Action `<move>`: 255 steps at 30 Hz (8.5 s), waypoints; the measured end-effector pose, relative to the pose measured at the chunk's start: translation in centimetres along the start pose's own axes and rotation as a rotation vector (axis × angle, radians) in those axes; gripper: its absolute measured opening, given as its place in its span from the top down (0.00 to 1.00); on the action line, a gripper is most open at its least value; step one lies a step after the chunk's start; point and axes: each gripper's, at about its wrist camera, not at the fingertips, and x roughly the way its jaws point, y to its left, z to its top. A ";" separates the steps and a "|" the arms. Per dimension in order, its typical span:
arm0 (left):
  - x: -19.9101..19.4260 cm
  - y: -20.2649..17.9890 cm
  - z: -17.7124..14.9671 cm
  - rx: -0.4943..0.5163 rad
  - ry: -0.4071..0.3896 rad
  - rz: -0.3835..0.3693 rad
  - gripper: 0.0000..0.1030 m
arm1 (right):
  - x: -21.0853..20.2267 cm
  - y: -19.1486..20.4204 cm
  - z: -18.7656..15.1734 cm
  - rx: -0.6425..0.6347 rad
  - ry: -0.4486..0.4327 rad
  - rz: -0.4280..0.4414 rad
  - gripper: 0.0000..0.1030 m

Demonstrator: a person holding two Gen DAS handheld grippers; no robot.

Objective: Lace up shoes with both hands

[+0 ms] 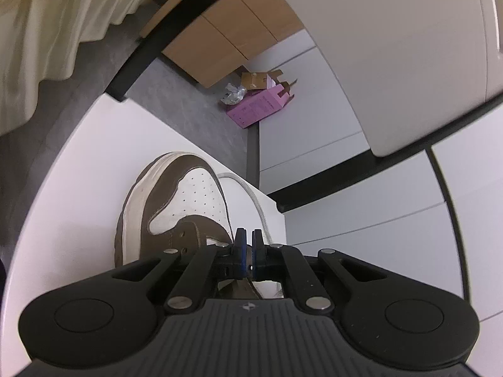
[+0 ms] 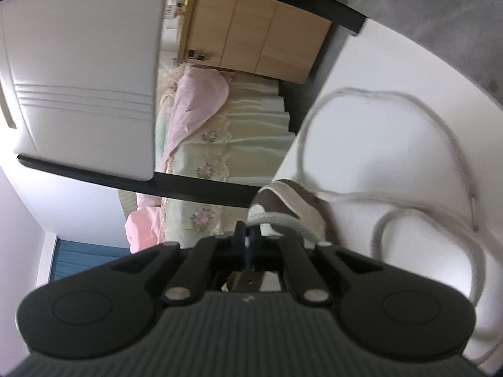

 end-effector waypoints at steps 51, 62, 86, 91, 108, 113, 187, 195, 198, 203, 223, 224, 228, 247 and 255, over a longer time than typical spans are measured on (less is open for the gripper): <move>1.4 -0.5 0.1 0.070 0.027 0.046 0.97 | 2.0 -0.9 -0.4 0.110 0.081 -0.022 0.68; 1.7 -1.1 0.3 0.090 0.029 0.058 0.97 | 1.8 -2.4 -0.6 0.243 0.038 -0.010 0.91; 2.1 -1.3 0.3 0.097 0.034 0.060 0.97 | 0.8 -2.9 -0.6 0.324 -0.003 0.028 0.87; 2.1 -1.3 0.3 0.099 0.035 0.062 0.97 | 1.2 -3.3 -0.9 0.346 -0.002 0.003 0.97; 2.0 -1.4 0.3 0.094 0.032 0.063 0.97 | 1.9 -3.8 -1.9 0.416 0.005 0.006 0.97; 1.5 -2.0 0.2 0.120 0.023 0.060 0.97 | 1.6 -2.7 -1.7 0.370 0.016 -0.014 0.93; -2.7 -4.0 -6.4 0.609 -0.052 0.430 0.60 | 5.0 10.5 -0.1 -0.531 0.277 -0.078 0.67; -2.7 -4.1 -6.3 0.605 -0.048 0.429 0.60 | 6.2 8.7 0.7 -0.497 0.300 -0.122 0.68; -2.7 -4.1 -6.4 0.606 -0.048 0.431 0.60 | 6.0 8.2 0.8 -0.490 0.276 -0.132 0.68; -2.7 -4.2 -6.5 0.605 -0.050 0.434 0.60 | 5.6 7.1 0.8 -0.490 0.247 -0.139 0.70; -2.5 -4.0 -6.0 0.578 -0.056 0.429 0.60 | 3.2 5.6 -0.1 -0.596 0.127 -0.110 0.81; -2.6 -4.0 -5.9 0.571 -0.056 0.426 0.60 | 2.9 5.9 0.1 -0.607 0.110 -0.123 0.81; -3.3 -4.3 -5.6 0.554 -0.081 0.411 0.60 | 1.6 5.9 0.9 -0.557 0.075 -0.144 0.74; -1.4 -7.3 -2.5 0.844 -0.042 0.194 0.60 | 1.1 -4.0 0.9 0.365 0.080 0.031 0.69; 0.6 -7.2 -2.1 0.897 0.055 0.155 0.64 | 1.7 -4.7 0.7 0.439 0.101 0.042 0.74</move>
